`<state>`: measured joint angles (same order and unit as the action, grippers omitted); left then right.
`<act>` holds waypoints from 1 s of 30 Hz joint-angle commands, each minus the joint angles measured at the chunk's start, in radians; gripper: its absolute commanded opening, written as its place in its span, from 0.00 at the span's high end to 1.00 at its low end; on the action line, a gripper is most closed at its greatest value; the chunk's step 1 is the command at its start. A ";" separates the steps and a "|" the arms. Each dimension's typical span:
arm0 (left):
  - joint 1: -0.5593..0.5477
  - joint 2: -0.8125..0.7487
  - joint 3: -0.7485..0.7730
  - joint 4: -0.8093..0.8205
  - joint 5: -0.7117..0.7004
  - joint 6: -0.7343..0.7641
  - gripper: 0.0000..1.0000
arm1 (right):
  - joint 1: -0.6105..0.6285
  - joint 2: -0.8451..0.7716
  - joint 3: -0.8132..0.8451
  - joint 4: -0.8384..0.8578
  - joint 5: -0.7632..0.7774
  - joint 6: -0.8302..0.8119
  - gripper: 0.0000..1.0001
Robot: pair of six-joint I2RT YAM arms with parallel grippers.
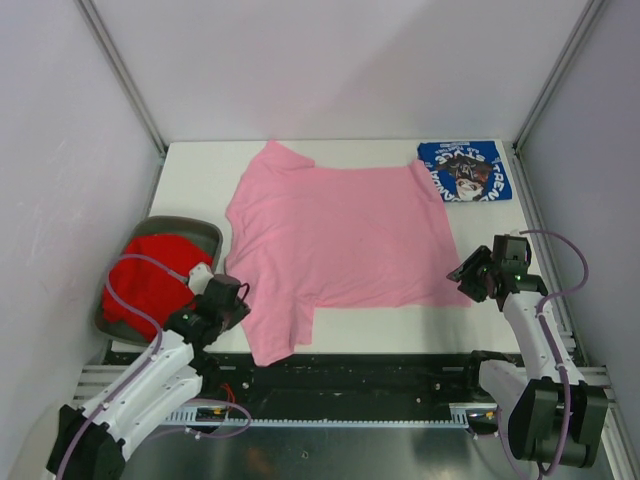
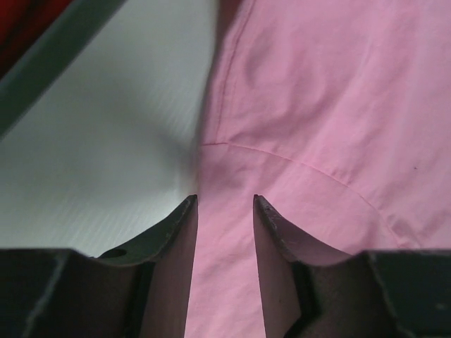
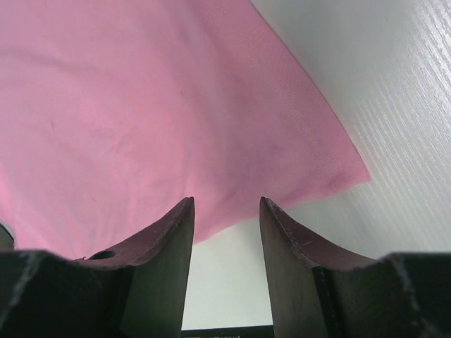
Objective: Fold and stack the t-shirts
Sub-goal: Flatten out the tshirt
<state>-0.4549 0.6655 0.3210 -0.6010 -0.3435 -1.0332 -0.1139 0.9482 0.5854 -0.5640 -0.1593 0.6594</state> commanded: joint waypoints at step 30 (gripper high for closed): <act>-0.124 0.097 0.039 -0.039 -0.155 -0.085 0.91 | -0.035 0.019 -0.028 0.025 0.069 -0.004 0.54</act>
<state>-0.5705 0.7753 0.3164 -0.6384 -0.4534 -1.1252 -0.1417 0.9592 0.5640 -0.5560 -0.1295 0.6548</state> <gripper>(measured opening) 0.166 0.465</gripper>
